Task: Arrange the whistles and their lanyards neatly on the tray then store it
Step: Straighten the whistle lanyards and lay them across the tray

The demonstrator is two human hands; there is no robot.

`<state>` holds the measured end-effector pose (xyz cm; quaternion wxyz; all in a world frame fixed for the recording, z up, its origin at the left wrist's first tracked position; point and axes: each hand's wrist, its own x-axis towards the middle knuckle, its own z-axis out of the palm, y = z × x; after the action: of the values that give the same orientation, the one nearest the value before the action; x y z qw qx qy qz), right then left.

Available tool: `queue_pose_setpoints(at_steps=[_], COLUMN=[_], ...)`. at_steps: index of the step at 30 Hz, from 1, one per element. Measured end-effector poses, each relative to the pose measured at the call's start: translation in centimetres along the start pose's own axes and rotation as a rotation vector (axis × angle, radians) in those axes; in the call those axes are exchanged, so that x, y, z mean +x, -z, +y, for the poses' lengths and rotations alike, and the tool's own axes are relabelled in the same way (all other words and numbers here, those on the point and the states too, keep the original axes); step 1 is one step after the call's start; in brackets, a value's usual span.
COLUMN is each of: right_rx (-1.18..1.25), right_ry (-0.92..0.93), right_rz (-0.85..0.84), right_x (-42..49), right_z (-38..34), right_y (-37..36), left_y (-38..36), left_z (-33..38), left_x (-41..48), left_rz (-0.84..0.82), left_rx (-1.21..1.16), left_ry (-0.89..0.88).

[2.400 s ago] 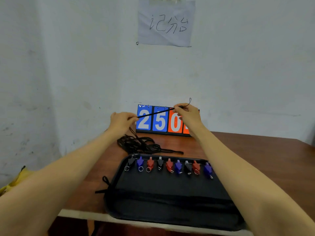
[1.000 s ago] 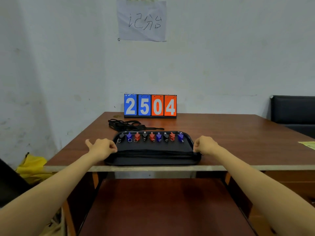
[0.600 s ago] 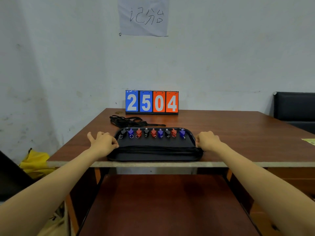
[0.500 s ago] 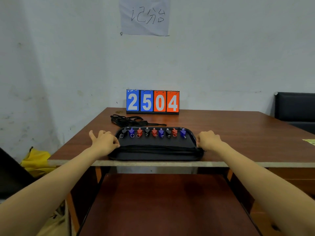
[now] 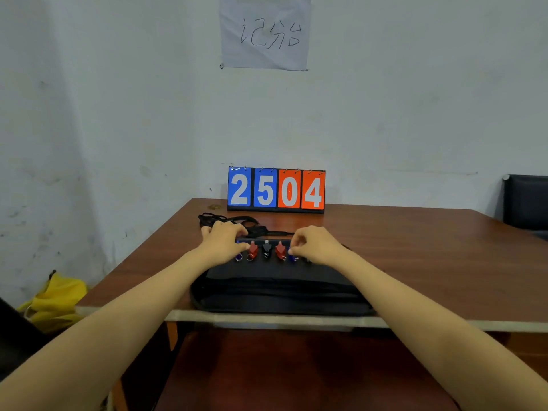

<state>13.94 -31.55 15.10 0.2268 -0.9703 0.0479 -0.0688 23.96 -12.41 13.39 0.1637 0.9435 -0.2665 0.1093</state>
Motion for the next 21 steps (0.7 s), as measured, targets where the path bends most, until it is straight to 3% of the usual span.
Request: queue_pose_setpoints(at_steps=[9,16,21], right_rx=[-0.029,-0.226,-0.283], right_ry=[0.010,-0.068,-0.085], right_rz=[0.013,-0.220,-0.220], right_x=[12.0,18.0,19.4], right_z=[0.6,2.8,4.3], right_y=[-0.7,-2.4,-4.1], left_y=[-2.2,-4.3,-4.9], left_z=[-2.2,-3.4,-4.0], left_x=[9.4,13.8,14.5], left_rz=[-0.084,-0.139,-0.134], left_rx=[-0.060,-0.098,-0.112], left_ry=[0.010,0.020,0.036])
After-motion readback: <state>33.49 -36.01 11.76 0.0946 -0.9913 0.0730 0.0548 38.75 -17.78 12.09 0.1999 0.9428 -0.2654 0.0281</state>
